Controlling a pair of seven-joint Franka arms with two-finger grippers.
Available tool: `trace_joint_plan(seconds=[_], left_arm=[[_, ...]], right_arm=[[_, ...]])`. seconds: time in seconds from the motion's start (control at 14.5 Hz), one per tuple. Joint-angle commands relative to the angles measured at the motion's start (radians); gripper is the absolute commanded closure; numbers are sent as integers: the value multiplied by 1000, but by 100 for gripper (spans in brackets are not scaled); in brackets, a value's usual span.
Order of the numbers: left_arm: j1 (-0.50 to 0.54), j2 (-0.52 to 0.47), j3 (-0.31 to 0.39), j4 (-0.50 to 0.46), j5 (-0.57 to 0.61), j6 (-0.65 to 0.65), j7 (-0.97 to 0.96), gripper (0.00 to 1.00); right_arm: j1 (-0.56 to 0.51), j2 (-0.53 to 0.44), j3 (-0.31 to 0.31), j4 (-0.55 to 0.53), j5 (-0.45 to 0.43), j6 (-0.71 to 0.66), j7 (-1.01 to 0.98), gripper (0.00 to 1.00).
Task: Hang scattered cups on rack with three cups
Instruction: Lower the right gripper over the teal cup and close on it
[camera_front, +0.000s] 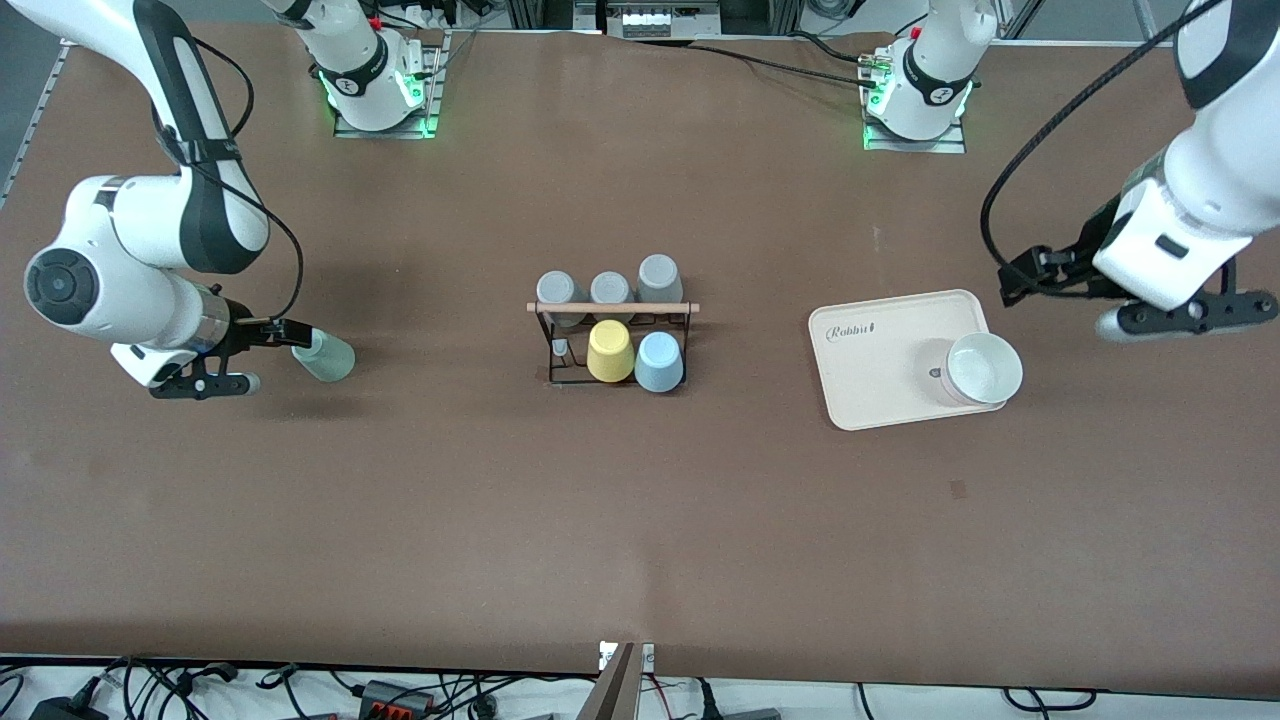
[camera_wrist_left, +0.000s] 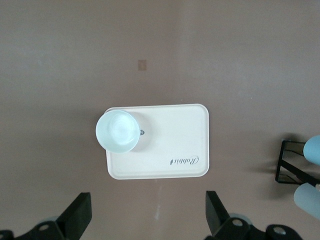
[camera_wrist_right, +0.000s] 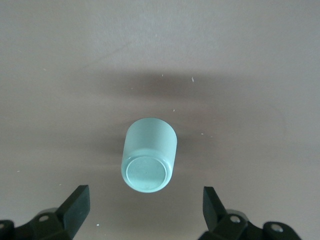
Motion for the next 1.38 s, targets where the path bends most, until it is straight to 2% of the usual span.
trace_joint_plan(seconds=[0.0, 0.28, 0.62, 1.31], left_arm=[[45, -108, -5, -96, 13, 20, 115, 0], [45, -36, -15, -126, 11, 81, 119, 0], [39, -27, -15, -116, 28, 109, 25, 0], [27, -33, -17, -106, 13, 106, 39, 0]], right_arm=[[2, 51, 3, -9, -12, 71, 6, 0], [2, 92, 4, -14, -11, 112, 29, 0], [30, 90, 4, -54, -11, 115, 74, 0], [18, 116, -2, -63, -12, 148, 66, 0]])
